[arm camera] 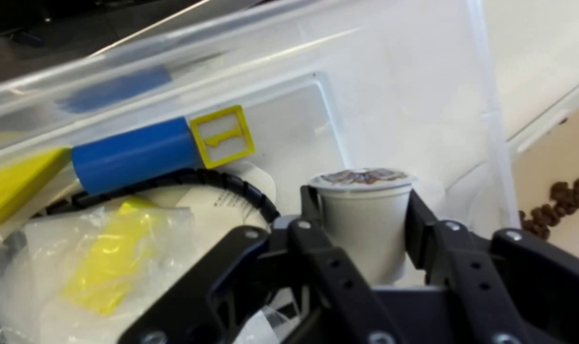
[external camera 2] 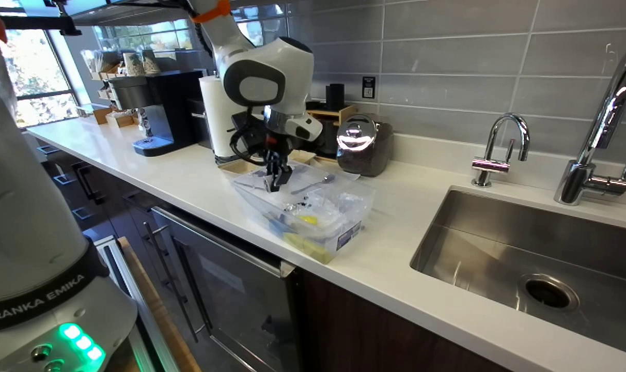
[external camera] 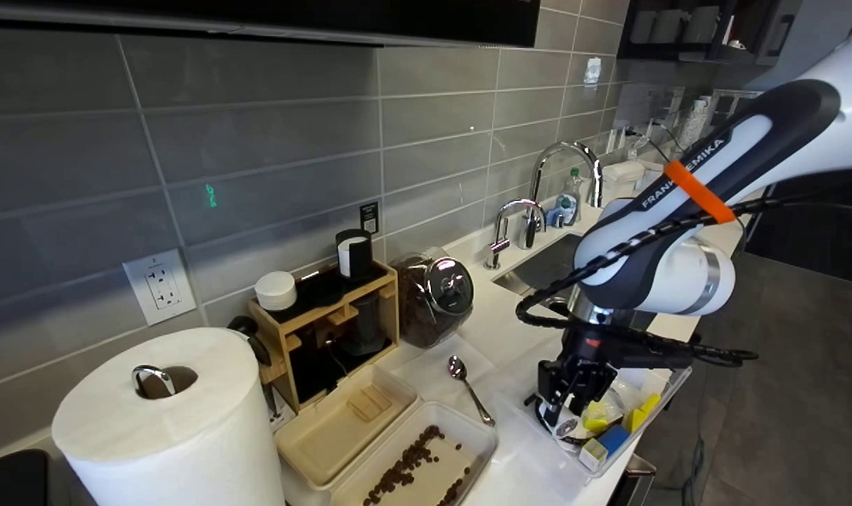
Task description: Remove the white container from the big lunchbox and put it in the takeaway pack
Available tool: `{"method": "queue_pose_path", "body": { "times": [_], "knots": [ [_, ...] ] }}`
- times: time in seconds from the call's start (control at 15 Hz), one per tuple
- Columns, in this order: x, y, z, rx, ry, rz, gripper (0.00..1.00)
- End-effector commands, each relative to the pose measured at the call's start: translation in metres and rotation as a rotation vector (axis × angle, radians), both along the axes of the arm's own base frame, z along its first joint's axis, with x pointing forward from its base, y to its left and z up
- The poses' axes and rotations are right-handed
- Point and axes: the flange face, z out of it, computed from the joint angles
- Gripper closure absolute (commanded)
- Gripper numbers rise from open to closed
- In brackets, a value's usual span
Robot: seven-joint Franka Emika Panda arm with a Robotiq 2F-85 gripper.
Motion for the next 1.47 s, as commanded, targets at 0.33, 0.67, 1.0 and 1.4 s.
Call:
{"method": "queue_pose_path", "body": {
  "times": [0.33, 0.67, 1.0, 1.4],
  "knots": [
    [-0.016, 0.030, 0.130, 0.048, -0.199, 0.215, 0.82],
    [-0.009, 0.093, 0.161, 0.144, -0.262, 0.472, 0.82],
    [0.000, 0.172, 0.136, 0.213, -0.226, 0.686, 0.82],
    [0.035, 0.244, 0.076, 0.214, -0.133, 0.799, 0.82]
  ]
}}
